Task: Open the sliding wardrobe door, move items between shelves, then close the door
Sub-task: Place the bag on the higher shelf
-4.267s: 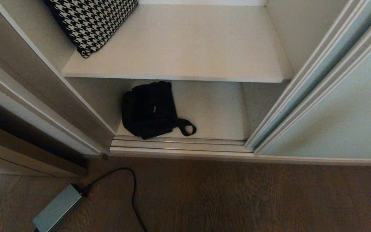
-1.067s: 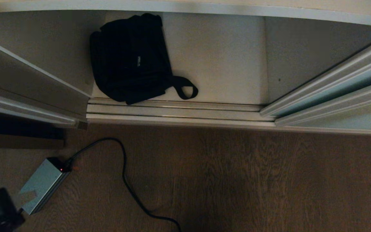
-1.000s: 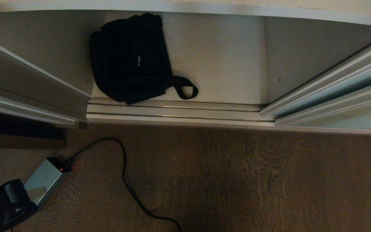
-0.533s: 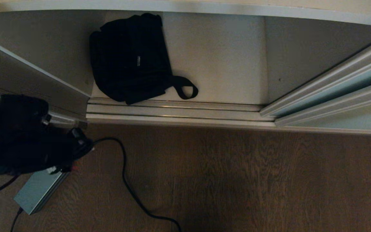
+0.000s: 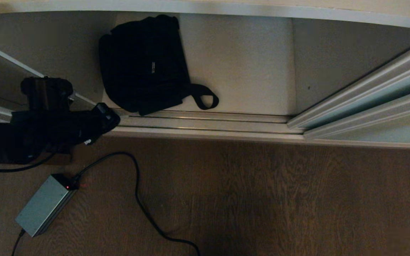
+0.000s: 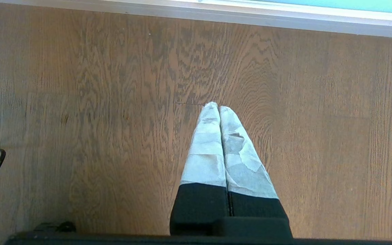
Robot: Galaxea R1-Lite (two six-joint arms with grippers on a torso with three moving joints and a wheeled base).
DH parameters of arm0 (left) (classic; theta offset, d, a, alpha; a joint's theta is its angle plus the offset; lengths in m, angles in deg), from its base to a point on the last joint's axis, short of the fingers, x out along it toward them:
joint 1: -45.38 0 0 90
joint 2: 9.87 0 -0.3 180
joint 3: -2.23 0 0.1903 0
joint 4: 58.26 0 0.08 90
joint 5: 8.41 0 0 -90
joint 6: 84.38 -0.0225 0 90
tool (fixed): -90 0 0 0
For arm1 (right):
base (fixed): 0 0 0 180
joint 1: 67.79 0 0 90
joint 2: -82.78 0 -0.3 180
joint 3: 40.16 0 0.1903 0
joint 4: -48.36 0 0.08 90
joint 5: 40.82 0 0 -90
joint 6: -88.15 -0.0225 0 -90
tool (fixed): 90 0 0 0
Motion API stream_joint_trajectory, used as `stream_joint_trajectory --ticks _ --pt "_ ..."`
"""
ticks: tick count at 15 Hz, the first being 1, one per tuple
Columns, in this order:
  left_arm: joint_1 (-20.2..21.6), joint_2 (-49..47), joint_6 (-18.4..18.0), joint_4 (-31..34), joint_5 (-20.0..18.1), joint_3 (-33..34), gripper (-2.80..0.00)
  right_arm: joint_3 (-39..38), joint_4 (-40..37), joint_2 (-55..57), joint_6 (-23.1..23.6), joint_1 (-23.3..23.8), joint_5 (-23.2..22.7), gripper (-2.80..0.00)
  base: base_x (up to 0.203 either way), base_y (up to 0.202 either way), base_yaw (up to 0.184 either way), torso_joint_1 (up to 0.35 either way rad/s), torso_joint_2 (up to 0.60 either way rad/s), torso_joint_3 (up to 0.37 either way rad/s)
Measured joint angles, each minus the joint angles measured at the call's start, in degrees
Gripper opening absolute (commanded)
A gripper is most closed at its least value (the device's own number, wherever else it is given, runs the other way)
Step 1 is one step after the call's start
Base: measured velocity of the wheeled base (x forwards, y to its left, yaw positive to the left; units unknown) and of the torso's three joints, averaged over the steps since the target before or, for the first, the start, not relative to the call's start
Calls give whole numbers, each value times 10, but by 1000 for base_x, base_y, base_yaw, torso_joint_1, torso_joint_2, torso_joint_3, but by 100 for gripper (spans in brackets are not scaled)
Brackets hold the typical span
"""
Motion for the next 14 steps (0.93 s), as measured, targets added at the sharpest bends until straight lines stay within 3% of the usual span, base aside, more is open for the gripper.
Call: stream_joint_trajectory --ticks 6,14 --pt "18 -78 -9 -21 0 -89 0 0 0 0 0 0 0 -280 0 0 0 0 0 0" --pt "17 -214 -10 -30 -19 -259 0 0 0 0 0 0 0 -280 0 0 0 0 0 0"
